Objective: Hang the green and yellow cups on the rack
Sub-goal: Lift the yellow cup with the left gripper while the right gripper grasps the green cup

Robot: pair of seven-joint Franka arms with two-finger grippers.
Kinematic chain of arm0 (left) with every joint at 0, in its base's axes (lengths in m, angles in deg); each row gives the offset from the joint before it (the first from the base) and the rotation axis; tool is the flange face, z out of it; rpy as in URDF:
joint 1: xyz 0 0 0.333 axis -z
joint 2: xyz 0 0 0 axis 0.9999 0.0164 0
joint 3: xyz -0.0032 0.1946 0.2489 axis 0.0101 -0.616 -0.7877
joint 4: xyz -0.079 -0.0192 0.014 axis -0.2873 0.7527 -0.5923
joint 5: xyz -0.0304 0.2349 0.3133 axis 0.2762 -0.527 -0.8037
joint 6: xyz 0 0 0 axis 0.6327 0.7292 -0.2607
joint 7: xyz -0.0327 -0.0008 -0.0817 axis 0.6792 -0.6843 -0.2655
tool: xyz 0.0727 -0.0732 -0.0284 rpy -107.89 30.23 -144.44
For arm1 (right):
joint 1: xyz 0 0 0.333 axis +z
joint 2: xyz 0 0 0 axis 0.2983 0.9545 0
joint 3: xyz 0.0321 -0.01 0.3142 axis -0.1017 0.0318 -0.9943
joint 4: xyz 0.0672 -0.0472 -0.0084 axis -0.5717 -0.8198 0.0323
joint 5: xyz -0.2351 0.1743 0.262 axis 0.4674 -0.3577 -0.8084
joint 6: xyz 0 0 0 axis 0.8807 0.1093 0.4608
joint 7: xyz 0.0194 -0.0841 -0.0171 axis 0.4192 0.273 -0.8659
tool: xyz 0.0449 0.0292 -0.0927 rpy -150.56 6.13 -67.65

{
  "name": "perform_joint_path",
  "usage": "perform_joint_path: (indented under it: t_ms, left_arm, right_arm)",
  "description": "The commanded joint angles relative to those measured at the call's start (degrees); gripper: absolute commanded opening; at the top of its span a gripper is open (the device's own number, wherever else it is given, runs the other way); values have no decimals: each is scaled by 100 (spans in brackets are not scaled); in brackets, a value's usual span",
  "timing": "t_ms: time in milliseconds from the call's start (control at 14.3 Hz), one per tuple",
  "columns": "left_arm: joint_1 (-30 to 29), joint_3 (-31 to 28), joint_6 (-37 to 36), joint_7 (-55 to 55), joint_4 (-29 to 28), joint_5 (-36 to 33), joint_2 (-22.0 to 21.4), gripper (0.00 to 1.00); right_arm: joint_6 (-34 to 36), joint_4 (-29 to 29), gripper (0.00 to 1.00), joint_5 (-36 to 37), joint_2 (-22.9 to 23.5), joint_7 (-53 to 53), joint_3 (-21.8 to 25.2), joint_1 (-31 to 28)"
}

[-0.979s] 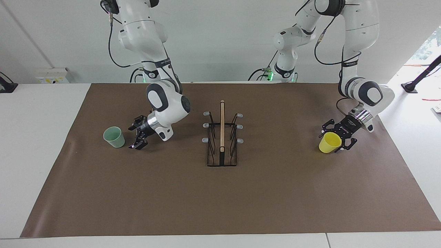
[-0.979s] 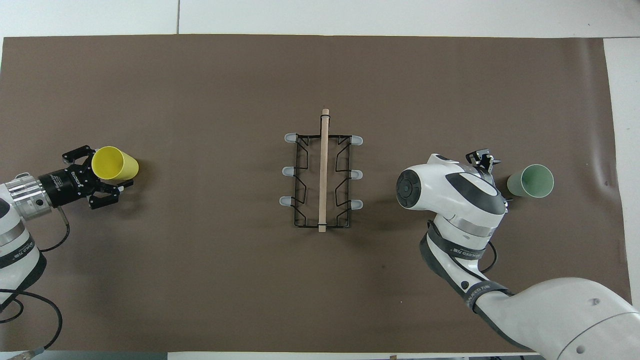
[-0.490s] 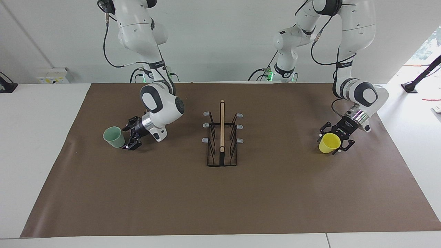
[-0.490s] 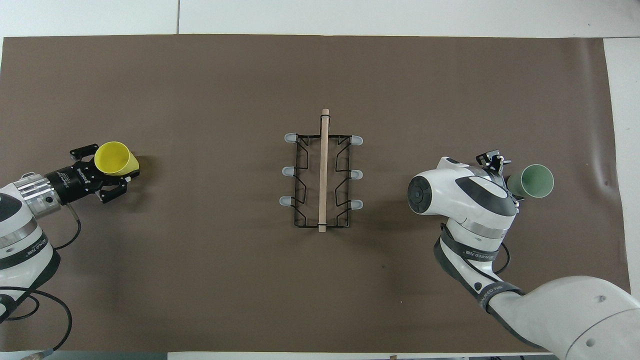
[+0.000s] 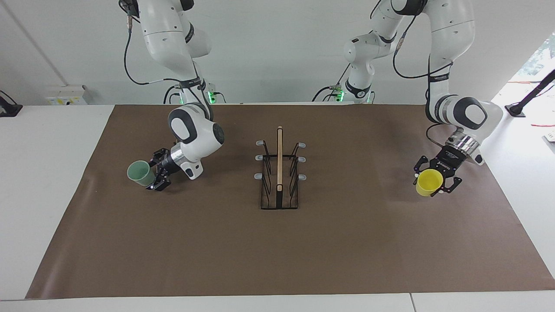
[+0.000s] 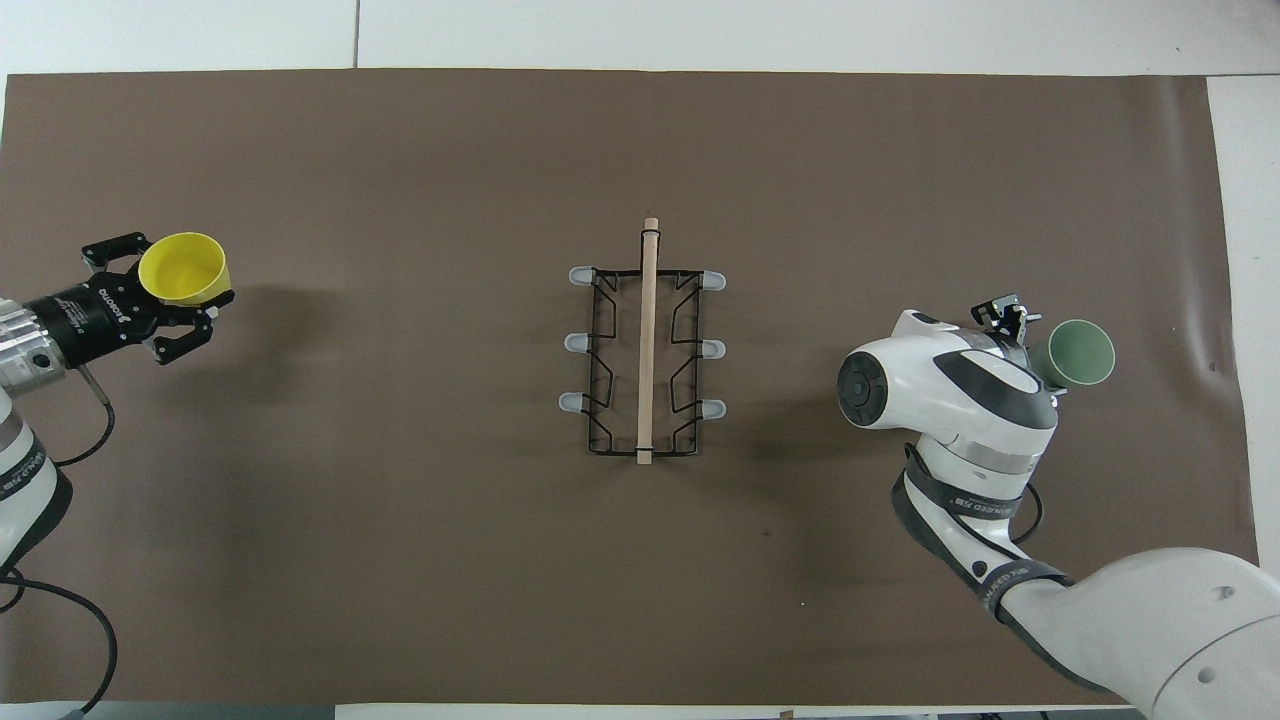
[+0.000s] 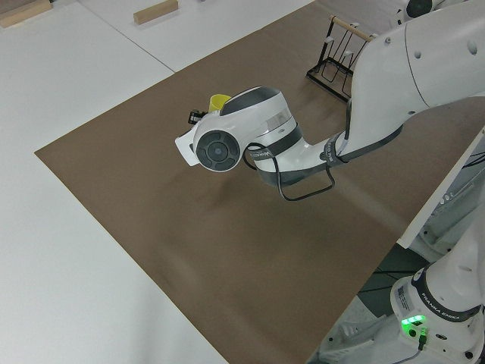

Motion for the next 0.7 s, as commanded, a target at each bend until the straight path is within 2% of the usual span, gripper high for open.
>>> perform_joint_path:
  t_ms: [0, 420, 630]
  left_arm:
    - [390, -31, 118, -562, -13, -1335, -554, 0]
    - [1199, -14, -540, -1274, 109, -3719, -1495, 0]
    - [1971, -5, -1015, -2020, 425, -5196, -1628, 0]
  right_arm:
    - [-157, -250, 100, 311, -170, 211, -43, -206]
    - [2, -444, 100, 312, -241, 211, -34, -241]
    - [63, -462, 100, 321, -249, 220, -34, -294]
